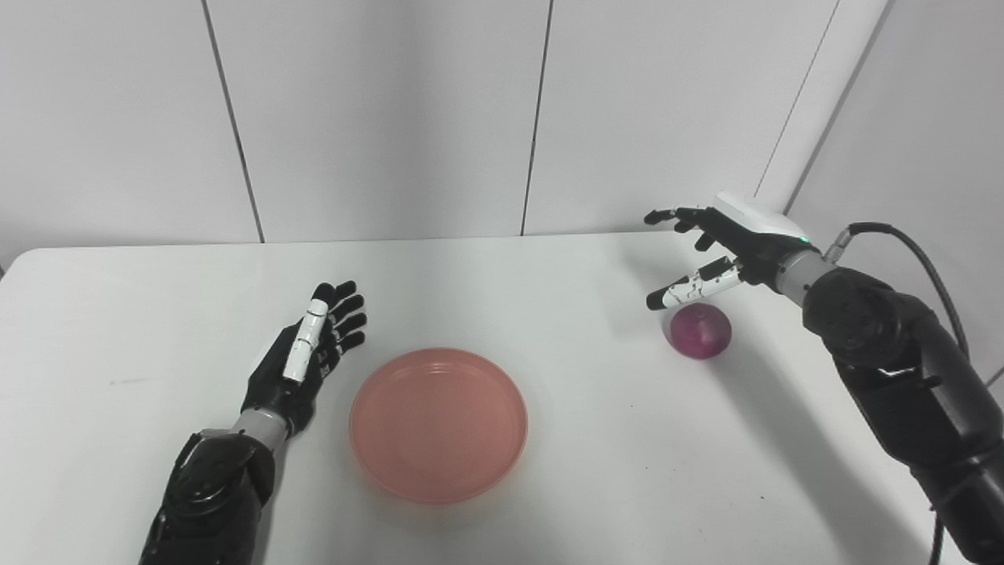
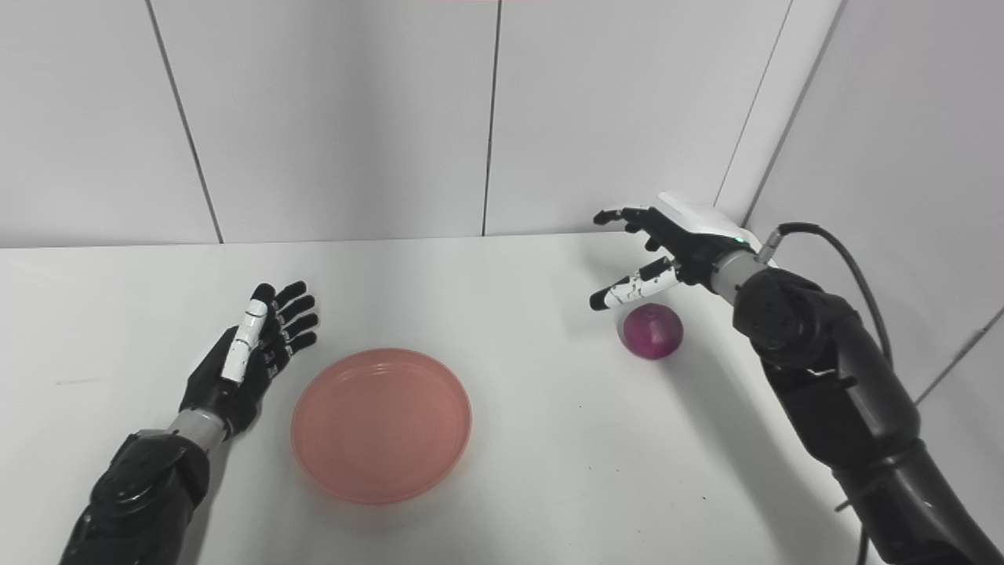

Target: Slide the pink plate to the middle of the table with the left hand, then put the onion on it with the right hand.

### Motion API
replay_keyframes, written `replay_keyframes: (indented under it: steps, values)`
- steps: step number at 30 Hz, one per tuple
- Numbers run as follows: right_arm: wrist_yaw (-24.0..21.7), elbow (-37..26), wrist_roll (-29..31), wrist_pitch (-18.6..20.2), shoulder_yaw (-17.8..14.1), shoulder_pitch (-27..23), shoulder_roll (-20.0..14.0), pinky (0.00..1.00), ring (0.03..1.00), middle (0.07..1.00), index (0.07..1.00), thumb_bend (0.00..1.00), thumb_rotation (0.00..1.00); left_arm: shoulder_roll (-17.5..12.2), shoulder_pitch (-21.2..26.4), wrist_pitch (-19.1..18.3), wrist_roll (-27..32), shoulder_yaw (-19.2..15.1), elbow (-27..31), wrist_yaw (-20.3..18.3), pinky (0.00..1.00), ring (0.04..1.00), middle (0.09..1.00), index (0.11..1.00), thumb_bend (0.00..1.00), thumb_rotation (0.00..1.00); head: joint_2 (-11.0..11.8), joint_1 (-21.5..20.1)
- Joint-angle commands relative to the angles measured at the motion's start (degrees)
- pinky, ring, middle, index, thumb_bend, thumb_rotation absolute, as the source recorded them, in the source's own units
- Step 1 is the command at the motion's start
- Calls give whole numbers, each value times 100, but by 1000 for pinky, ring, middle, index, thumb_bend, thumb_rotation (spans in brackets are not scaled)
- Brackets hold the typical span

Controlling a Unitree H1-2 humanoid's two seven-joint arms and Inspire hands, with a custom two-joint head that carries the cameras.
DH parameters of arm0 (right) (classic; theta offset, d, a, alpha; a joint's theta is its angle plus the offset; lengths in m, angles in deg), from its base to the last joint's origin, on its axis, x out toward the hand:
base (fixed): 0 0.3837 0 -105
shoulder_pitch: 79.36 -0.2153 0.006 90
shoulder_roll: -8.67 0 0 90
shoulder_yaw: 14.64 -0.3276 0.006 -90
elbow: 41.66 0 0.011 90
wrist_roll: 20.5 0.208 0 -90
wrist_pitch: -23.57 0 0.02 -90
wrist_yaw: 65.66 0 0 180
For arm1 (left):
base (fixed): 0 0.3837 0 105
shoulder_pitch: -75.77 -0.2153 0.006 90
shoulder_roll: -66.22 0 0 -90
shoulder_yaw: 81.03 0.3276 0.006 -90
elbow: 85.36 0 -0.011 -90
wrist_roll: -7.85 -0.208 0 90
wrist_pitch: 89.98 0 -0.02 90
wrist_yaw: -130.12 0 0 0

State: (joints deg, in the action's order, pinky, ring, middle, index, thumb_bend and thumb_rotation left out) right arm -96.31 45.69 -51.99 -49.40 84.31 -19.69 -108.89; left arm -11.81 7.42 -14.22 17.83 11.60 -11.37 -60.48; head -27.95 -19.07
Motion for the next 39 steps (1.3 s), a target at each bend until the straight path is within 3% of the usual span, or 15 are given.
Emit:
replay_keyframes:
  steps: [1,3,18,27,39]
  values:
    - [-40,-41,-162,34,22,-307,-250,644,822,891,854,1000,369,90,-328,-407,-13,168,-337,-160,887,896,905,872,721,913,-1,-11]
    - [-105,-34,-228,48,74,-289,-263,610,809,885,850,1000,355,91,-344,-408,3,166,-325,-174,890,895,901,871,722,908,0,-20]
    - [-273,266,-778,147,306,-114,-302,690,873,890,849,1000,376,72,-378,-480,-6,176,-312,-144,855,877,898,876,729,918,-3,-9]
    - [-160,630,-1152,-130,439,-170,-434,676,867,882,831,1000,354,79,-387,-505,33,172,-315,-181,869,892,905,883,731,923,-7,-6]
    - [-244,872,-1010,-89,426,-156,-402,725,885,884,828,1000,374,94,-410,-535,76,169,-344,-158,874,900,904,888,736,927,-25,34]
